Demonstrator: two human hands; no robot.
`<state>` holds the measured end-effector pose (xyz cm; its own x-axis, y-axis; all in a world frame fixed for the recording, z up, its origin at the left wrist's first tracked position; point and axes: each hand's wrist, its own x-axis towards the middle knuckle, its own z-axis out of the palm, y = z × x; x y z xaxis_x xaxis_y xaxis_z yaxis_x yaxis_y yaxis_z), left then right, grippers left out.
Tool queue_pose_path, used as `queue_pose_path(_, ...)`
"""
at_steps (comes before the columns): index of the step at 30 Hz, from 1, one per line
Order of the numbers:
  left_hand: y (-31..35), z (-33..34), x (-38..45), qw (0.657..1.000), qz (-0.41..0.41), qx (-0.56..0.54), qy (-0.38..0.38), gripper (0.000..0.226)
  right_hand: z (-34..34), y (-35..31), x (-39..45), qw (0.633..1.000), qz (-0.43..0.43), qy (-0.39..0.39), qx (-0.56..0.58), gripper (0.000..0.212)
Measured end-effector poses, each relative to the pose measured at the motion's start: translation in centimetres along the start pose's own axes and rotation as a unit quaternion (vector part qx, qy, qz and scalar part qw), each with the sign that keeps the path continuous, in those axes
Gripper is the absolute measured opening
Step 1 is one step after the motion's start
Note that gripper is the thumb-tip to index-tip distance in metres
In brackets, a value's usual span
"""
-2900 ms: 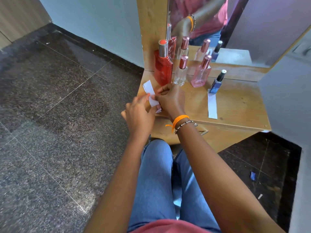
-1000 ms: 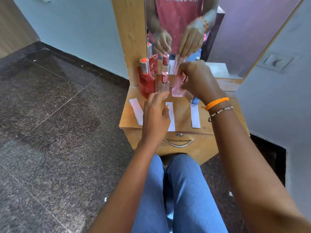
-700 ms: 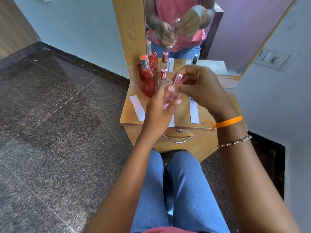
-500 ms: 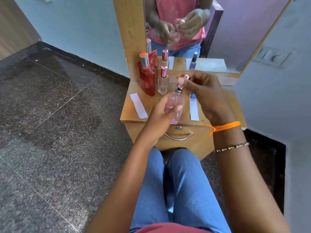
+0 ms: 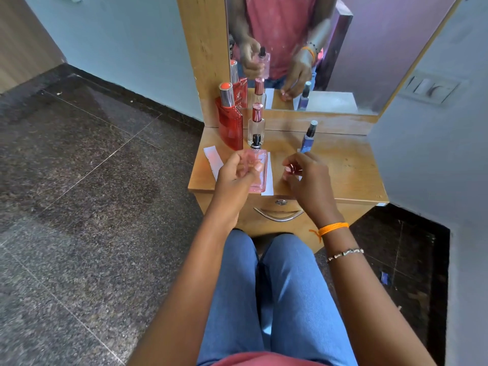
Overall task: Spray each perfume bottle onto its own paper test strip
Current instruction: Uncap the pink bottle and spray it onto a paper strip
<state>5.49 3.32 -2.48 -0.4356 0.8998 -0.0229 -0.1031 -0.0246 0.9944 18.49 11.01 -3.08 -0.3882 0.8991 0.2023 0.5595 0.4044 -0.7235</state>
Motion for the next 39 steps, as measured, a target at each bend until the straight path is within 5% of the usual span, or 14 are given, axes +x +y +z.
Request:
queue_pose_path(5,0.4,0.2,0.1,0.999,0.004,0.042,0.007,0.019,-0.2,-0.8,-1.2,0.991,-0.09,0.082,-0.061,0.051)
queue_pose_path(10,1.1,0.9,0.5,1.0,-0.002,0.026,-0.014,0.031,-0.9,-2.3,-2.6,0.982,-0.071,-0.025,0.172,0.031)
queue_pose_path(13,1.3,1.0,1.0,0.998,0.024,0.041,-0.043,0.025,-1.3,-2.1,-2.6,0.98,-0.054,-0.059,0.183,0.033)
queue_pose_path(17,1.1,0.6,2.2,0.992,0.026,0.118,-0.032,0.02,-1.7,-1.5,-2.3,0.985,-0.039,-0.011,0.166,0.033)
queue_pose_path(21,-0.4,1.4,3.9,0.921,0.035,0.386,0.038,0.035,-2.6,-0.9,-2.1,0.982,-0.026,0.001,0.189,0.03)
queue_pose_path(26,-2.0,3.1,4.5,0.837,0.01,0.546,0.04,0.05,-3.3,-0.9,-2.1,0.967,0.002,-0.005,0.253,0.026)
queue_pose_path(30,-2.1,3.3,4.8,0.844,0.019,0.531,0.071,0.04,-3.6,-1.0,-2.1,0.927,0.054,-0.05,0.368,0.027)
queue_pose_path(35,-1.5,2.7,4.8,0.904,0.029,0.414,0.1,0.012,-3.6,-1.1,-2.2,0.89,0.086,-0.066,0.443,0.021)
queue_pose_path(39,-1.0,2.0,4.6,0.92,0.051,0.373,0.108,0.009,-3.6,-1.3,-2.3,0.832,0.096,-0.11,0.535,0.024)
